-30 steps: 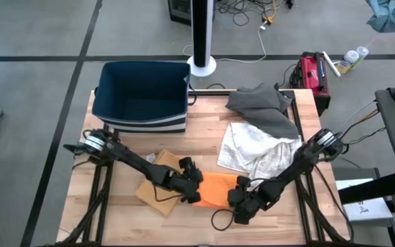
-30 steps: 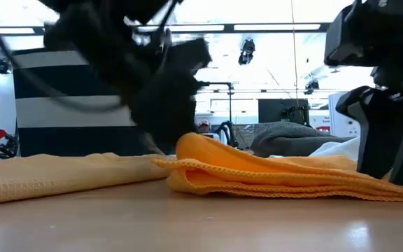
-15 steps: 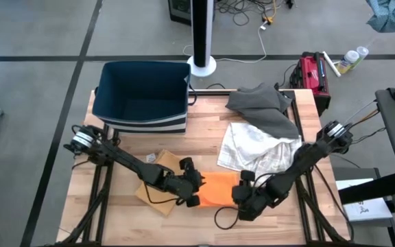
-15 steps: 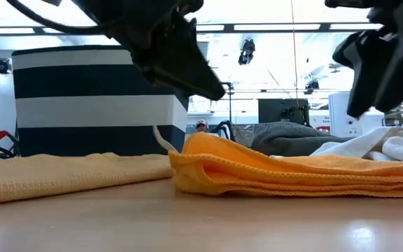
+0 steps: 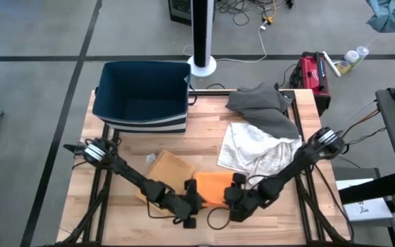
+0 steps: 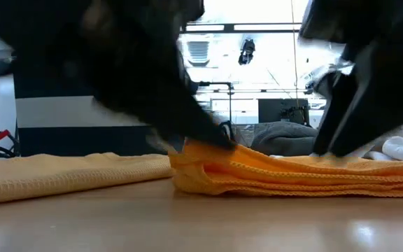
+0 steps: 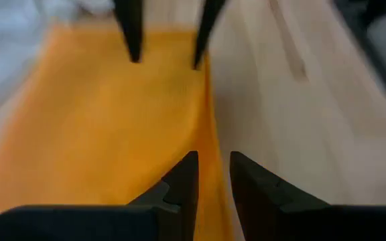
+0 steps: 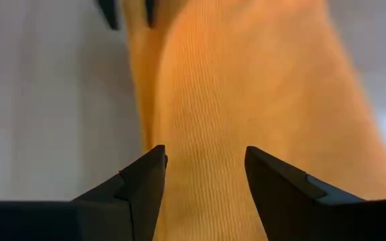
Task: Fold towel
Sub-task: Fold the orange kitchen towel
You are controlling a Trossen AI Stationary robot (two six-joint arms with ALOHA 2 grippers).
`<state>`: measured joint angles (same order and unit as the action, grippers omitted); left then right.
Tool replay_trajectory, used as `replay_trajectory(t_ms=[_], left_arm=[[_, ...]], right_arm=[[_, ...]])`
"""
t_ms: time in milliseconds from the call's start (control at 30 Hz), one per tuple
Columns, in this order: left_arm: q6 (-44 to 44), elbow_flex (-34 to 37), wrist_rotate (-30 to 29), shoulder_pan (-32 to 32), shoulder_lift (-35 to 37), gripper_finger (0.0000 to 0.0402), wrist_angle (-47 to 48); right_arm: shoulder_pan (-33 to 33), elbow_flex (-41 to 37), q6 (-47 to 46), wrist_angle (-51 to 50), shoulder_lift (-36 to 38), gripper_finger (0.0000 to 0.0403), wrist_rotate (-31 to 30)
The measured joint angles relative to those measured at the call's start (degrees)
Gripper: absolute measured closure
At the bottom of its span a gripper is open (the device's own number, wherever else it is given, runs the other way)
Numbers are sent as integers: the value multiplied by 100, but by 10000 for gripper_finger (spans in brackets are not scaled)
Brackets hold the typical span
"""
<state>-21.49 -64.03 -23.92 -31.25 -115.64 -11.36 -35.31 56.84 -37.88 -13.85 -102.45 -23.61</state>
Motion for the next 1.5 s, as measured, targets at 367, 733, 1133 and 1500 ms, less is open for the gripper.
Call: replay_trajectory(t_ms=[367, 733, 1133, 1500], left_arm=[[-606, 2, -13, -345, 69, 324, 853], [-647, -3, -321, -369, 380, 324, 939], [-1083, 9, -88, -358, 328, 324, 1318], [-1275, 2, -71, -389, 644, 324, 2034]], right_arm=[[241, 152, 276, -180, -274, 203, 485], [712, 734, 1238, 284, -414, 203, 61], [834, 1462, 1614, 1059, -1414, 203, 1055], [794, 1789, 1732, -509, -886, 203, 886]])
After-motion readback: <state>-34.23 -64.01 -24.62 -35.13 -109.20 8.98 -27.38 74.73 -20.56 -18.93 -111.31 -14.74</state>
